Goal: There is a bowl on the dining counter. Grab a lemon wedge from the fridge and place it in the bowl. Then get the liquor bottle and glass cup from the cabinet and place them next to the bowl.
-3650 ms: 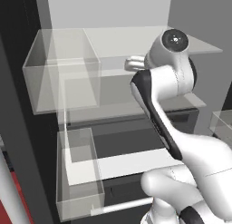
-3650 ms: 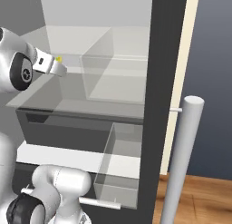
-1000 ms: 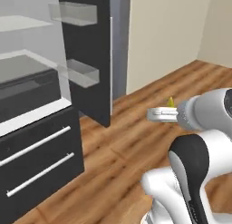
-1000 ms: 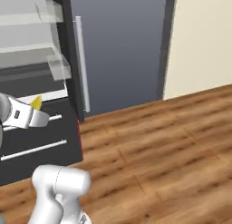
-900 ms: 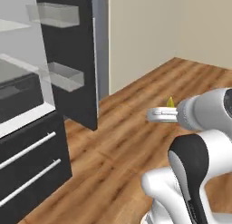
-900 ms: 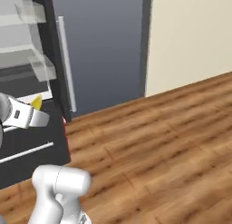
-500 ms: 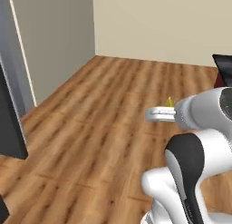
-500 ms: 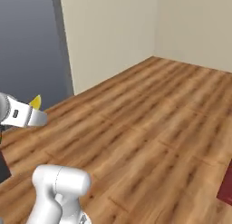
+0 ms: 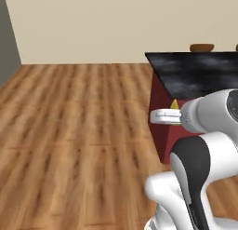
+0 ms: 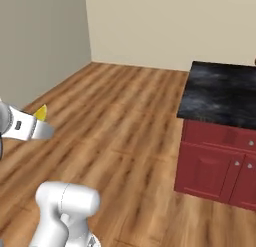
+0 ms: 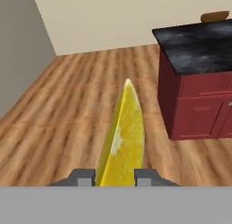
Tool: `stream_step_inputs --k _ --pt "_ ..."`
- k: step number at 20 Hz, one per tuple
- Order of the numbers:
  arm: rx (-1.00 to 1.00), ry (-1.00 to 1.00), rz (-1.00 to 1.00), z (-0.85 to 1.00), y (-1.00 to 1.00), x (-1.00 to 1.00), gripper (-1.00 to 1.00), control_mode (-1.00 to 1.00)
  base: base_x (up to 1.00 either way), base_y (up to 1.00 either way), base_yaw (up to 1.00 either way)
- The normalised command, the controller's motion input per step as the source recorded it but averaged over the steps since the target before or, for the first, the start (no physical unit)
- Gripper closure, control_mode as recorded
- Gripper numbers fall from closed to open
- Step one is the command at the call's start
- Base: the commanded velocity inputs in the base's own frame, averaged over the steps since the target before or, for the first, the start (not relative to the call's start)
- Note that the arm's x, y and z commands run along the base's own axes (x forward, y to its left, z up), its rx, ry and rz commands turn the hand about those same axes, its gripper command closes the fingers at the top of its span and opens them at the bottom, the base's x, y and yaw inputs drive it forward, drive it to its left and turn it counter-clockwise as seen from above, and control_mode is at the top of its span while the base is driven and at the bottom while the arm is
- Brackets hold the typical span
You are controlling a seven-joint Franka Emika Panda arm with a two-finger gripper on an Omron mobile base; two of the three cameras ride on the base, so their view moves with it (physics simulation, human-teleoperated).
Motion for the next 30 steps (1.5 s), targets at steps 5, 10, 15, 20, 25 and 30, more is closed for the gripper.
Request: stream_step_inputs --k 5,10,15,20,25,30 --pt "0.00 0.00 0.00 0.00 0.00 0.00 1.00 1.00 1.00 0.11 -0.24" --pt "0.00 0.00 0.00 0.00 0.00 0.00 1.00 1.00 1.00 0.14 -0.22" --pt "0.00 0.00 0.00 0.00 0.00 0.00 1.00 1.00 1.00 0.17 -0.23" --pt "0.00 0.00 0.00 0.00 0.00 0.00 1.00 1.00 1.00 0.34 -0.25" --pt "0.00 0.00 0.00 0.00 0.00 0.00 1.00 1.00 0.99 0.61 -0.22" --pt "0.00 0.00 0.00 0.00 0.00 0.00 1.00 1.00 0.93 0.81 -0.17"
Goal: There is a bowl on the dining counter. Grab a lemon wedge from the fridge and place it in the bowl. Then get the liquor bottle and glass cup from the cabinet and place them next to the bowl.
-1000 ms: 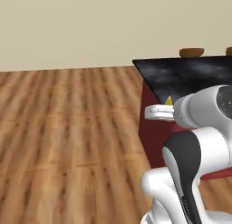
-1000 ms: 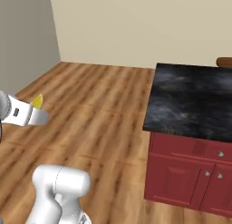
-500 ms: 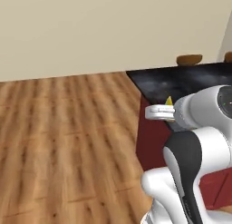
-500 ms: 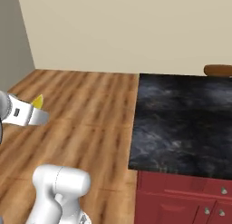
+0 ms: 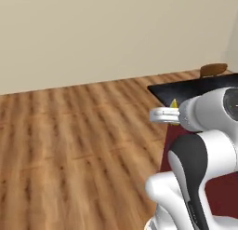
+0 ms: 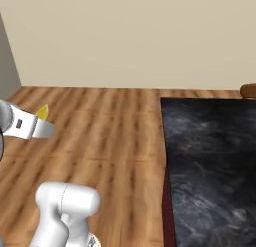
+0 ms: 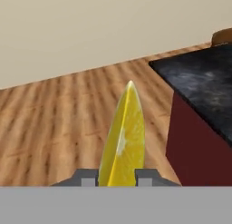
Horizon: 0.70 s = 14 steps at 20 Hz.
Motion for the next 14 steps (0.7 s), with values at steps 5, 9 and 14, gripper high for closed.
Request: stream_step_inputs --k 5,9,14 --pt "0.00 0.00 0.00 0.00 0.00 0.00 1.00 1.00 1.00 0.75 -0.17" --pt "0.00 0.00 0.00 0.00 0.00 0.00 1.00 1.00 1.00 0.59 -0.20" --pt "0.00 0.00 0.00 0.00 0.00 0.00 1.00 1.00 1.00 0.48 -0.24"
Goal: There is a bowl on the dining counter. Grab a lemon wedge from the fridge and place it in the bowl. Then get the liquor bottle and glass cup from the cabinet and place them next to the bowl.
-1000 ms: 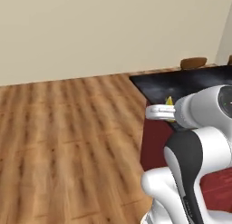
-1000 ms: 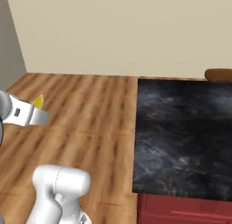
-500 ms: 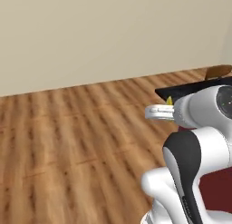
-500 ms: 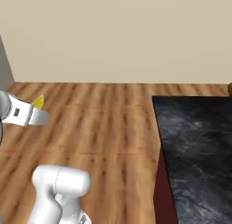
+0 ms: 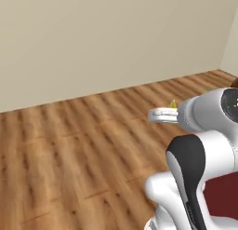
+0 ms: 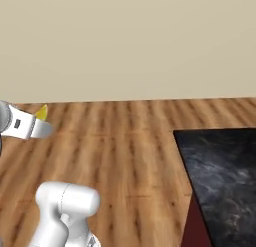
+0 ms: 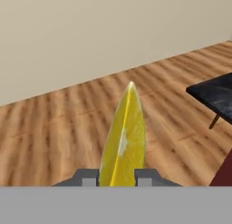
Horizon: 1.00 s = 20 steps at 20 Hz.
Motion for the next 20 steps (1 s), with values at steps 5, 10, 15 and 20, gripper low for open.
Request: stream_step_inputs --k 5,10,15,20 --pt "0.00 0.00 0.00 0.00 0.00 0.00 1.00 1.00 1.00 0.42 -0.29" --pt "0.00 0.00 0.00 0.00 0.00 0.00 1.00 1.00 1.00 0.40 -0.34" --pt "0.00 0.00 0.00 0.00 0.00 0.00 1.00 1.00 0.98 0.40 -0.38" --pt "0.00 0.00 0.00 0.00 0.00 0.00 1.00 1.00 0.94 0.43 -0.41"
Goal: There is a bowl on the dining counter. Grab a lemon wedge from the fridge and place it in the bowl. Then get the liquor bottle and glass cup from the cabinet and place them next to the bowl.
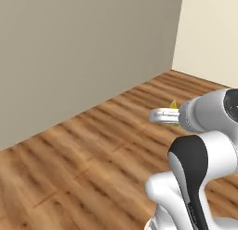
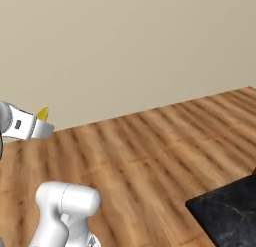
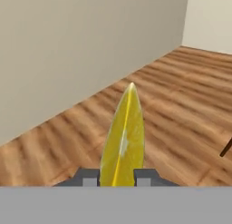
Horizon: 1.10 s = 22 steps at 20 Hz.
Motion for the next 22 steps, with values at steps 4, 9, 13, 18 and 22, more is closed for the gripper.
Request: stream_step_inputs --k 4,9,13,18,22 --pt "0.00 0.00 0.00 0.00 0.00 0.00 1.00 1.00 0.88 0.40 -0.43" --pt "0.00 0.00 0.00 0.00 0.00 0.00 1.00 1.00 0.83 0.36 -0.44" --pt "0.00 0.00 0.00 0.00 0.00 0.00 1.00 1.00 0.81 0.38 -0.45" --pt "0.00 0.00 0.00 0.00 0.00 0.00 1.00 1.00 0.82 0.37 -0.45" --pt "0.00 0.00 0.00 0.00 0.00 0.00 1.00 1.00 0.86 0.34 -0.44"
